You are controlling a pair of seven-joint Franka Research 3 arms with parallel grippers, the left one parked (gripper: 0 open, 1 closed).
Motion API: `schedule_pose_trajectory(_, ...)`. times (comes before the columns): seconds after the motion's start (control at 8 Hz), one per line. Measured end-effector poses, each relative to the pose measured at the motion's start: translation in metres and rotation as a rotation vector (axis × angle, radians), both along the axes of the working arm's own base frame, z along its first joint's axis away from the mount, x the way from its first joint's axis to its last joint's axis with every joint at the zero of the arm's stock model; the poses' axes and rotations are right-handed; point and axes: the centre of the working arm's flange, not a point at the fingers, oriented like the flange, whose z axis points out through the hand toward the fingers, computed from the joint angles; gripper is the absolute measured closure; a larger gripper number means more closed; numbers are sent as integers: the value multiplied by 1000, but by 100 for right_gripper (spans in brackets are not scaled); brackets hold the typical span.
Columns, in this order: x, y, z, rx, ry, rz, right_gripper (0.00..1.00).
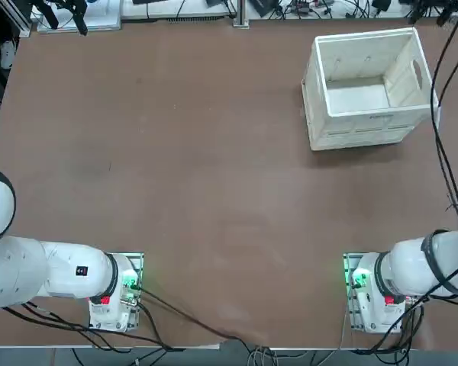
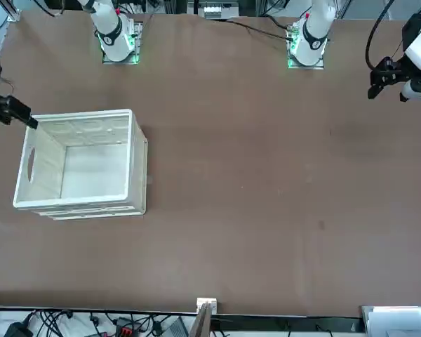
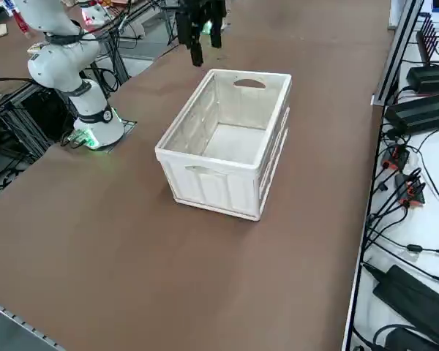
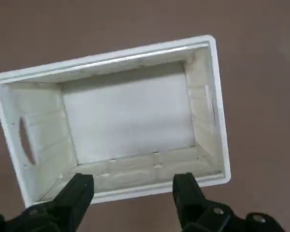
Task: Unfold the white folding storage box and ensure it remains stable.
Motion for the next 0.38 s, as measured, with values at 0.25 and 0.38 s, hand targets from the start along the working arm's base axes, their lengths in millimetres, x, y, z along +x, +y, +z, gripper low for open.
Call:
schedule_pose_trajectory(0.25, -23, 8, 27, 2, 3, 13, 0)
schedule_pose_trajectory(0.38, -31, 6, 34, 3, 2, 11, 0)
